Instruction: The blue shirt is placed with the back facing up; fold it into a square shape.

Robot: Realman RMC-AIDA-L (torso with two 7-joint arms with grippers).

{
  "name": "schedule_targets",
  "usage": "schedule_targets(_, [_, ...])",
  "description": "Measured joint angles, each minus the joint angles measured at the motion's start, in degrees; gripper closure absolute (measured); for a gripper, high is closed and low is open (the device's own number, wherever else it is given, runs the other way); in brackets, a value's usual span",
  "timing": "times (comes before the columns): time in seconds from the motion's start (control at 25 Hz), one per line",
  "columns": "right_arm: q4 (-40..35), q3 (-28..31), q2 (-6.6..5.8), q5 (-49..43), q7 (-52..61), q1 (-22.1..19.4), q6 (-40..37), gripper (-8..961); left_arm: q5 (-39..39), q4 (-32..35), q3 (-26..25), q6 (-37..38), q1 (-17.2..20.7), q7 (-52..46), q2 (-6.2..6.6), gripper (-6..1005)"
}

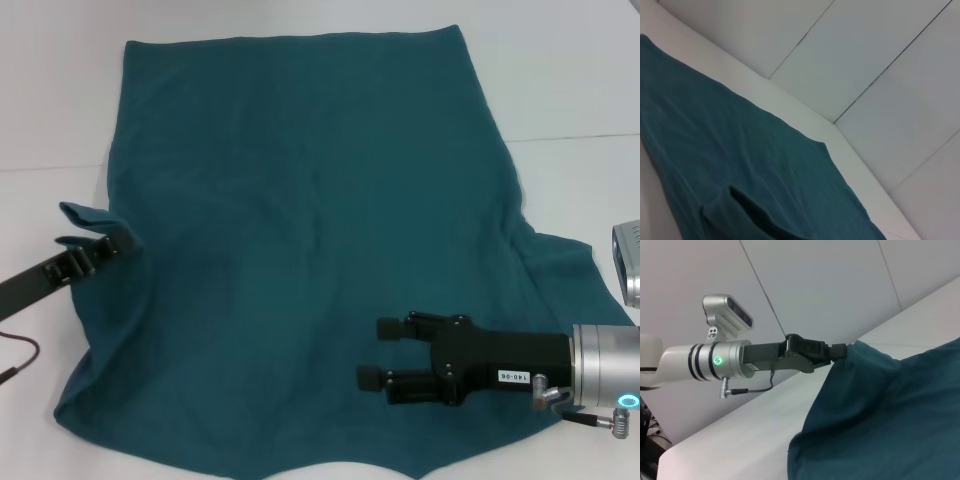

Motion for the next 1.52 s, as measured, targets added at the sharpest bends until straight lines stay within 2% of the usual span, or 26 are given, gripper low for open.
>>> schedule_targets(0.6, [0.54, 0.24, 0.0, 0.0, -0.68, -0.07, -0.03, 12, -4.38, -9.67, 0.53, 2.19, -1.02, 9.59, -0.14, 899])
schedule_targets(0.76, [0.54, 0.29, 0.0, 0.0, -0.7, -0.09, -0.19, 12, -4.55, -9.33, 0.83, 2.65, -0.87, 9.77, -0.12, 675])
schedule_targets(1.0, [0.22, 0.38, -0.05, 0.0, -0.62, -0.09, -0.24, 12, -4.58, -7.67, 0.36, 1.56, 0.5, 10.6, -0.07, 463])
schedule_targets(1.24, [0.12, 0.39, -0.08, 0.0, -0.48, -0.02, -0.35, 12, -5.02, -7.66, 0.05, -7.36, 1.04, 11.89, -0.17, 241])
schedule_targets(1.52, [0.1, 0.39, -0.09, 0.0, -0.24, 0.09, -0.46, 12, -5.01, -8.71, 0.8, -14.94, -0.53, 13.78, -0.24, 240])
